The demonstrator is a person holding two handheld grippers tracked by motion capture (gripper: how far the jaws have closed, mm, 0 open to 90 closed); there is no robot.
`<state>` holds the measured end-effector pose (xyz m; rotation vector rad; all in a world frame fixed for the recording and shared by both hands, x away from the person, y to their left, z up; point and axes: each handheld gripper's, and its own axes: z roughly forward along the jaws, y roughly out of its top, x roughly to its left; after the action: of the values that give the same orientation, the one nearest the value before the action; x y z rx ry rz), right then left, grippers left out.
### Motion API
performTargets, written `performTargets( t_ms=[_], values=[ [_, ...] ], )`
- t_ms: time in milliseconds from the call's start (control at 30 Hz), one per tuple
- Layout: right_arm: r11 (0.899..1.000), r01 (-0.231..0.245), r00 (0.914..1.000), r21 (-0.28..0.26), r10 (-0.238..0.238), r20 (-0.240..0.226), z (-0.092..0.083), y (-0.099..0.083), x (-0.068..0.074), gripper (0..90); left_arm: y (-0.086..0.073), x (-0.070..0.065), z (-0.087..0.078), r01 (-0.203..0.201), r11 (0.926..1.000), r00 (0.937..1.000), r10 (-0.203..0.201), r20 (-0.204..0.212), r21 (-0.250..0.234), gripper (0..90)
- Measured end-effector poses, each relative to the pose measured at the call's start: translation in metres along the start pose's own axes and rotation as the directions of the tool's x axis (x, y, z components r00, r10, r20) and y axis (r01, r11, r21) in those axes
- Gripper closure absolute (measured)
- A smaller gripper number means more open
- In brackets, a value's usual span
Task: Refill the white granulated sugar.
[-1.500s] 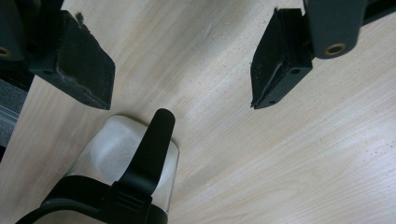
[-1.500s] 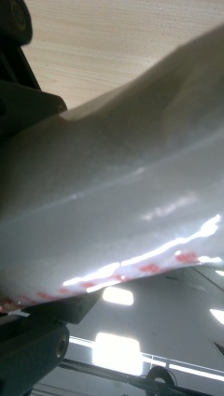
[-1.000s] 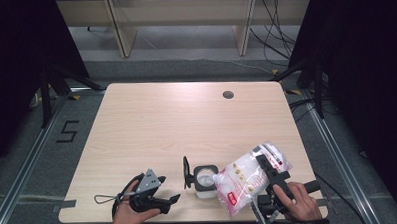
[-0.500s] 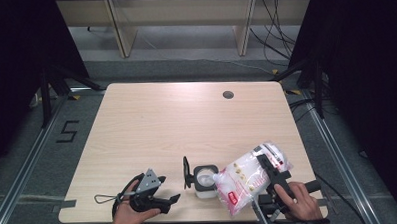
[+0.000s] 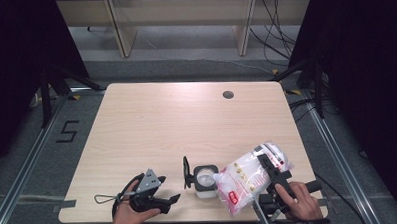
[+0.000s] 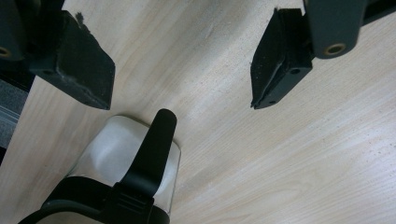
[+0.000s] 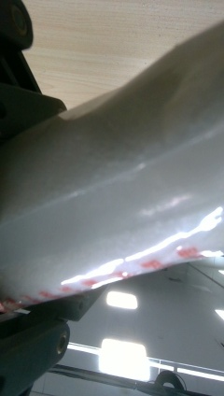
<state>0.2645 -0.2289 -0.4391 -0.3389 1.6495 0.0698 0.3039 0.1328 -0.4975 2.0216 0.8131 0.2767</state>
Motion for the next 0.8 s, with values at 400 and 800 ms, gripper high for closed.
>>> performTargets(
  t_ms=[400,800],
  values=[
    [1.000,0.012,0.9999,0.003,-0.012,0.001,-0.0008,0.0003,-0.0011,45.9,0.0002,0.0001,-0.0002,-0.005,1.0000,1.0000,0.005,-0.002,0.001,21.6],
    [1.000,0.008,0.9999,-0.007,-0.008,0.007,-0.0005,0.0010,-0.0011,46.0,0.0002,0.0002,-0.0003,-0.005,1.0000,1.0000,0.005,-0.003,0.000,21.6]
  ],
)
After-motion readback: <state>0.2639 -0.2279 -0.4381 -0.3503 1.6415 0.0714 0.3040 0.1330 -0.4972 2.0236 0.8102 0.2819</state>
